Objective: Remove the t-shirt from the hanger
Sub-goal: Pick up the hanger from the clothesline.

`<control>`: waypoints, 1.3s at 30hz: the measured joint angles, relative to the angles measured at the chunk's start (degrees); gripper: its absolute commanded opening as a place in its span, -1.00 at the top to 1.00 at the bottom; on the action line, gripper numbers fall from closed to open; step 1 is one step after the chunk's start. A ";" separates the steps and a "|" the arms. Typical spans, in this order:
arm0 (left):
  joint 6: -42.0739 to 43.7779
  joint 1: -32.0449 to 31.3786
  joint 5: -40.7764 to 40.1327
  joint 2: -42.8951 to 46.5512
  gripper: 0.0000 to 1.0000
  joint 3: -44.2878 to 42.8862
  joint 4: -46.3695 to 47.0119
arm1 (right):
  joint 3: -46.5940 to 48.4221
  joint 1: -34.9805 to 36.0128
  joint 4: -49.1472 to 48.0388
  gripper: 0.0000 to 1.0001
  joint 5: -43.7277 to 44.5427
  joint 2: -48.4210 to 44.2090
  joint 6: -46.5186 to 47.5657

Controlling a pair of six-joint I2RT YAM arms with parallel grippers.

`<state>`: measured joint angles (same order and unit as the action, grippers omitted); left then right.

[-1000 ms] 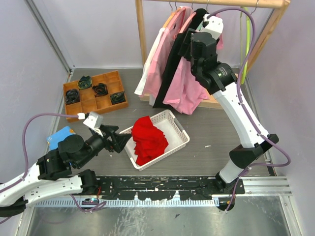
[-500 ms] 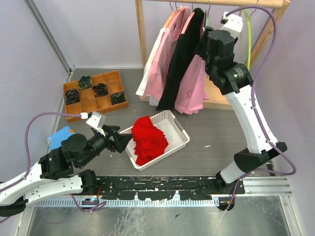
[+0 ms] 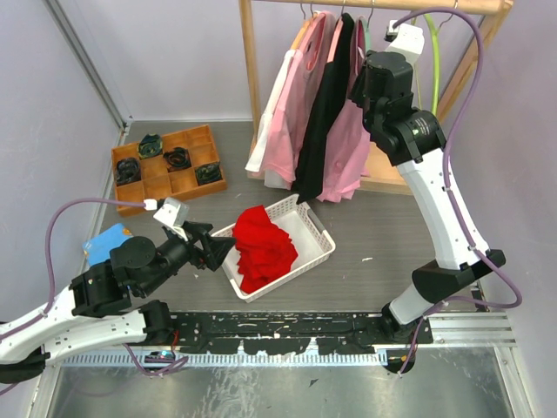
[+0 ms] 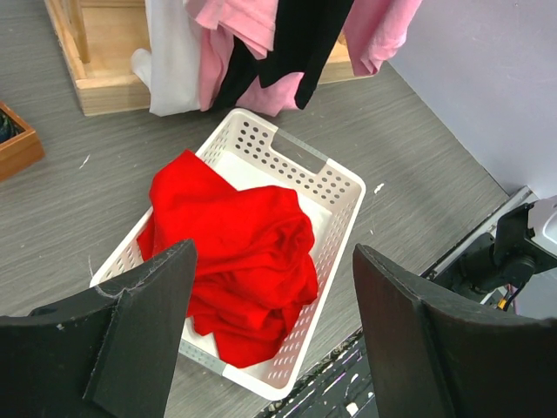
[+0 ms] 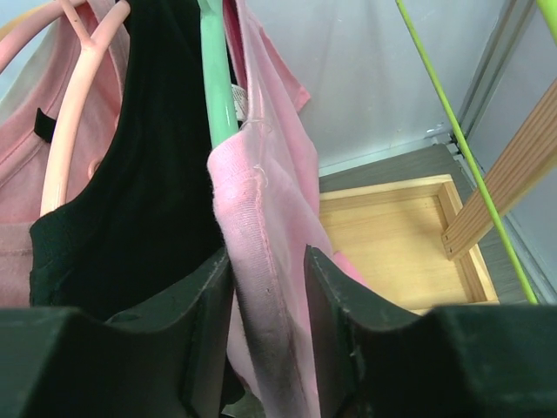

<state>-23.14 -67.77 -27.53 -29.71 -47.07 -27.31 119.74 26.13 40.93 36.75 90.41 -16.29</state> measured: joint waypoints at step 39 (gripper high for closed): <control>0.04 -0.02 -0.46 1.01 -0.62 0.00 -0.02 | 11.13 0.00 1.95 0.76 2.21 9.11 8.26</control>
<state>-23.09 -67.79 -27.99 -28.71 -47.07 -27.33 130.87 26.13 42.87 38.96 99.53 -8.03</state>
